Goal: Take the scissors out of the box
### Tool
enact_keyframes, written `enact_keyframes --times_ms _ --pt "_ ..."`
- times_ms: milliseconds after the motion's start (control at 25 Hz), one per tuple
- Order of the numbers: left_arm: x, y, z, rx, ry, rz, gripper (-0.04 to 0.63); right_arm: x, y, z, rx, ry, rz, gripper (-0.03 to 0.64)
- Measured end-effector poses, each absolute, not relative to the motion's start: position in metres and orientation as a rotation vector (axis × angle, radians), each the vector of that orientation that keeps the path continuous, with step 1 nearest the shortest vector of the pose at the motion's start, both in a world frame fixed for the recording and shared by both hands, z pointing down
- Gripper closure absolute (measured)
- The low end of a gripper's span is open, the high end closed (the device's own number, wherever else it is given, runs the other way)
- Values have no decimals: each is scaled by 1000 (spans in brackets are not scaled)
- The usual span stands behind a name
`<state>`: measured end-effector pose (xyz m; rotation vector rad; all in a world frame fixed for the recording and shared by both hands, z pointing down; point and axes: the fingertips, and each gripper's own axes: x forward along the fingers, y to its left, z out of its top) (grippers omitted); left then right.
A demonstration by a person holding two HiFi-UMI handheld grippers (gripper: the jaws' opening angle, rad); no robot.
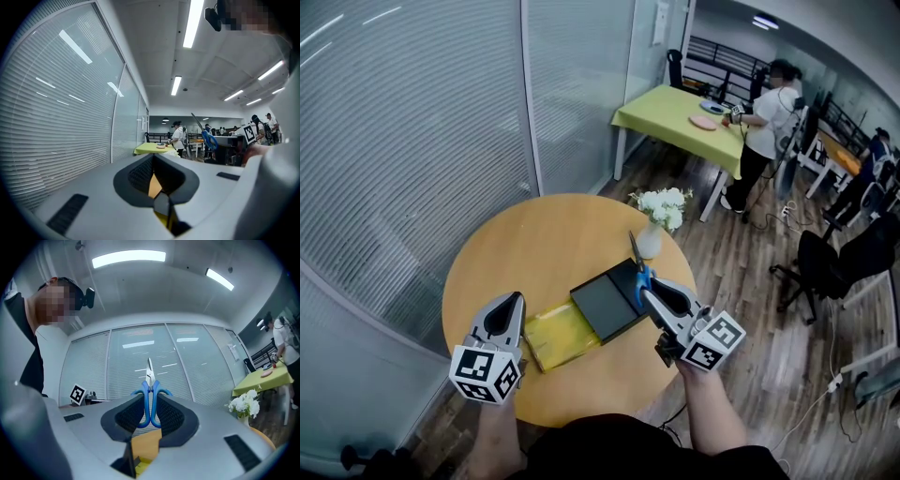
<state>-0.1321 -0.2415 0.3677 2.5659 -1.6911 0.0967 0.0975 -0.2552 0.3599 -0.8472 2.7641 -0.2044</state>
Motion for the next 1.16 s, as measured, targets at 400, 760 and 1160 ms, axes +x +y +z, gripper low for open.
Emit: enact_keyframes --times_ms 400,760,1160 --pt "-126 -241 376 2580 -1649 116 583 90 -254 371 -877 2792 -211 519" --pt "-122 -241 378 2590 -1625 118 583 87 -252 371 -887 2802 -203 520" --pt "-124 -240 377 2587 -1616 116 583 86 -252 370 -898 2803 -212 519"
